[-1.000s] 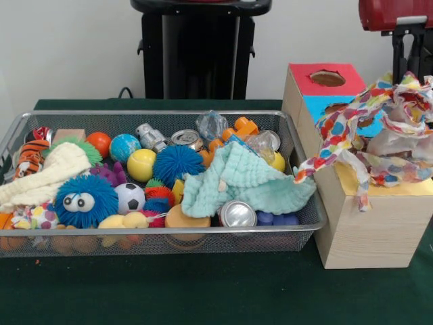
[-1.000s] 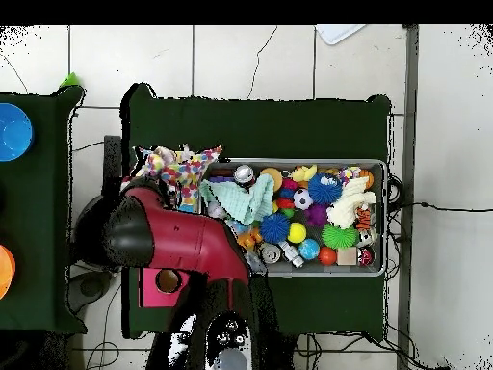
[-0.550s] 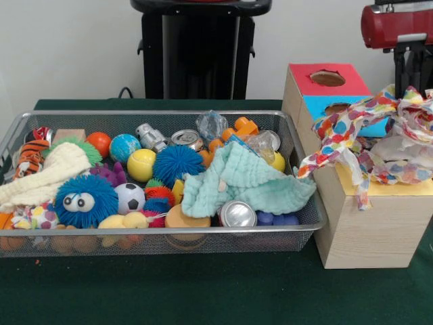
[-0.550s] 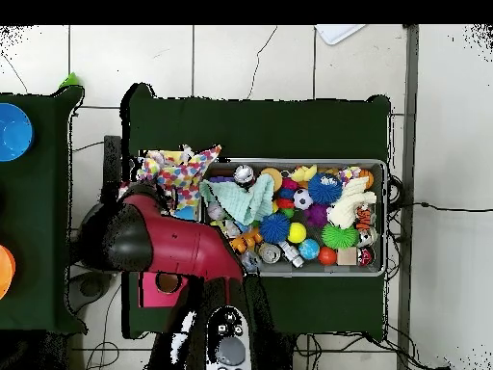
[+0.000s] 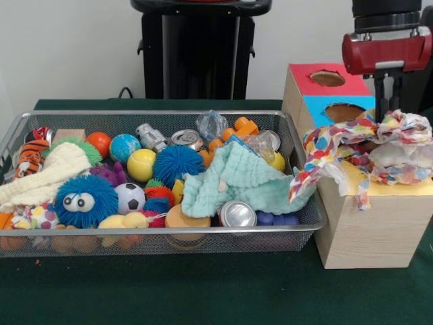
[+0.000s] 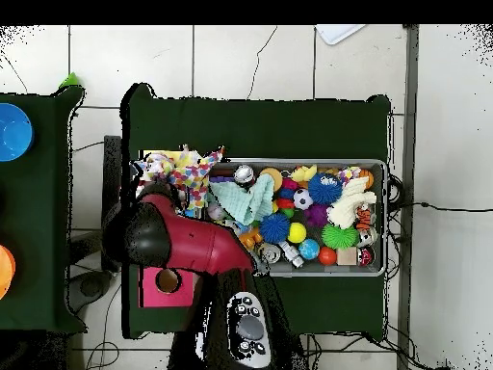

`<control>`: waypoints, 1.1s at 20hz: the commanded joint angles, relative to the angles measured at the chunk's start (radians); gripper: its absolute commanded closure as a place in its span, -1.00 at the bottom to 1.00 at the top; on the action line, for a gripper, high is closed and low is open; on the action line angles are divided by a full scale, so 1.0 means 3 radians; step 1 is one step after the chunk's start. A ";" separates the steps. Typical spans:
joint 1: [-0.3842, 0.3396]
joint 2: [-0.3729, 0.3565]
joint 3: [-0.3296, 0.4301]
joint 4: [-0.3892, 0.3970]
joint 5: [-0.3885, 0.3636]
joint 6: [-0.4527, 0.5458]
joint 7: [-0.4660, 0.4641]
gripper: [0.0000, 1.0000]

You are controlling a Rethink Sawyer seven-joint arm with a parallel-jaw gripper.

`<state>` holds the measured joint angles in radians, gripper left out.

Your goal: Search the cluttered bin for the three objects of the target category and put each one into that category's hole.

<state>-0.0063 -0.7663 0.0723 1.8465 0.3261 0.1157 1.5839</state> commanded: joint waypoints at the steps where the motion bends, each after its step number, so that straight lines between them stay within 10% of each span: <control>1: -0.0192 0.0196 0.0273 0.0250 -0.0232 -0.0174 0.0517 1.00; 13: -0.0289 0.0439 0.0266 0.0124 -0.0498 -0.0407 0.0536 1.00; 22: 0.0096 0.0655 -0.0078 -0.0084 -0.0235 -0.0400 0.0697 1.00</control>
<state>-0.0199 -0.6523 0.0682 1.8274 0.2315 0.0043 1.5837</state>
